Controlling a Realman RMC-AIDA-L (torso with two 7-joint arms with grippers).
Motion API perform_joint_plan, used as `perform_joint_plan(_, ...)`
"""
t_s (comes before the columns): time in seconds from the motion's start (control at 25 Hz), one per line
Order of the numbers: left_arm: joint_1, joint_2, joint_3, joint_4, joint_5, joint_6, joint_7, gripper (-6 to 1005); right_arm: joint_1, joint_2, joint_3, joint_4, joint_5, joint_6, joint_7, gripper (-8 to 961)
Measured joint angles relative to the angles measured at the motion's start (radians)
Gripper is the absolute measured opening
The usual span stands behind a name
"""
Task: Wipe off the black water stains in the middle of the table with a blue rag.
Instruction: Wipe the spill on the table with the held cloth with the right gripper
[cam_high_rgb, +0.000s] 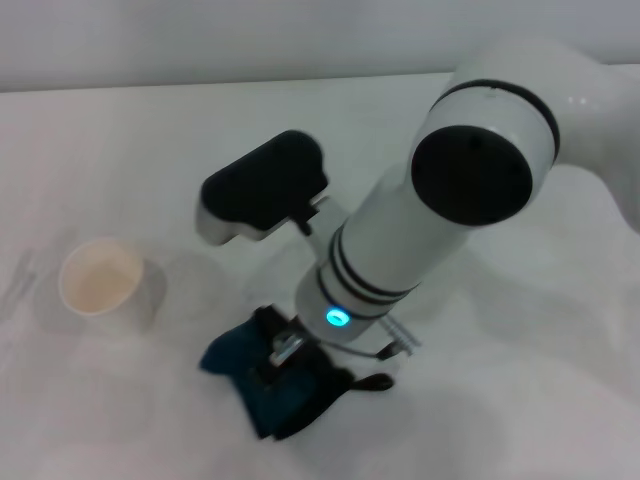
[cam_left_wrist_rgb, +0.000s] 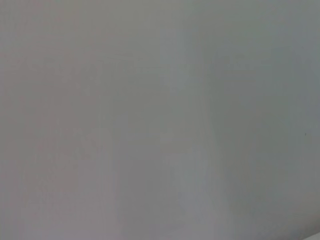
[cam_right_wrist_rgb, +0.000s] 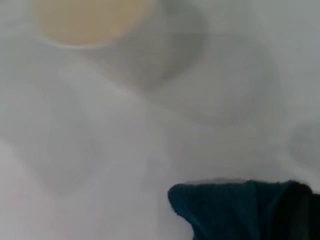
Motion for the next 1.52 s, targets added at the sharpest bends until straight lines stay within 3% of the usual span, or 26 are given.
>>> perform_joint_plan(0.36, -0.004, -0.001, 0.004, 0.008, 0.0, -0.007, 0.003, 863, 0.038, 0.0, -0.098, 0.007, 0.21, -0.134, -0.069, 105)
perform_joint_plan(0.56, -0.002, -0.002, 0.002, 0.007, 0.0, -0.008, 0.003, 864, 0.046, 0.0, -0.117, 0.036, 0.224, -0.152, -0.073, 103)
perform_joint_plan(0.72, 0.009, 0.0, -0.001, 0.007, 0.0, -0.008, 0.004, 864, 0.044, 0.0, -0.069, 0.039, 0.177, -0.103, -0.064, 104)
perform_joint_plan(1.16, 0.01, 0.0, 0.007, 0.011, 0.0, -0.007, 0.004, 864, -0.159, -0.011, 0.323, -0.102, -0.247, 0.209, -0.08, 113)
perform_joint_plan(1.52, 0.008, -0.001, 0.006, 0.011, -0.001, -0.009, 0.002, 864, -0.322, -0.019, 0.714, -0.133, -0.399, 0.327, -0.292, 120)
